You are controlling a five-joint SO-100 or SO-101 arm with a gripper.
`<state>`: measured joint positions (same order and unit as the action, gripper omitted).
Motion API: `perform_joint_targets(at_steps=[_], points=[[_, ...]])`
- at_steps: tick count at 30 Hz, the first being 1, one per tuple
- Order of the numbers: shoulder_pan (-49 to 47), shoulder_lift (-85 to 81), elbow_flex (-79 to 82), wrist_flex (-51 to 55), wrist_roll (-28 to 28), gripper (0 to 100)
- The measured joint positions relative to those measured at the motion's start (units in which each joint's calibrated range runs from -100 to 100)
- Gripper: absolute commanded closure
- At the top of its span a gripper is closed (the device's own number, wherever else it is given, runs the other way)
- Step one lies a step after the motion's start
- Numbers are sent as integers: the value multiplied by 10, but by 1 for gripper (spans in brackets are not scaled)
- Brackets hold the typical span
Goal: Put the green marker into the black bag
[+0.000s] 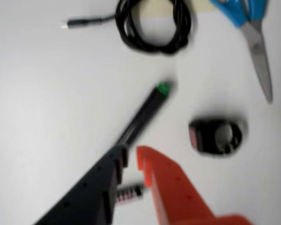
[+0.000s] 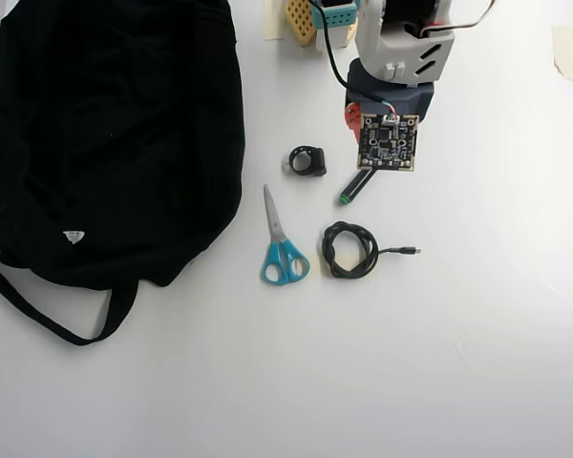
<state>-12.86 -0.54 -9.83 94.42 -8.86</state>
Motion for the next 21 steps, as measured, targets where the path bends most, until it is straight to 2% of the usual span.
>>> perform_joint_targets(at_steps=[21], points=[[-6, 0, 0, 25, -3, 98]])
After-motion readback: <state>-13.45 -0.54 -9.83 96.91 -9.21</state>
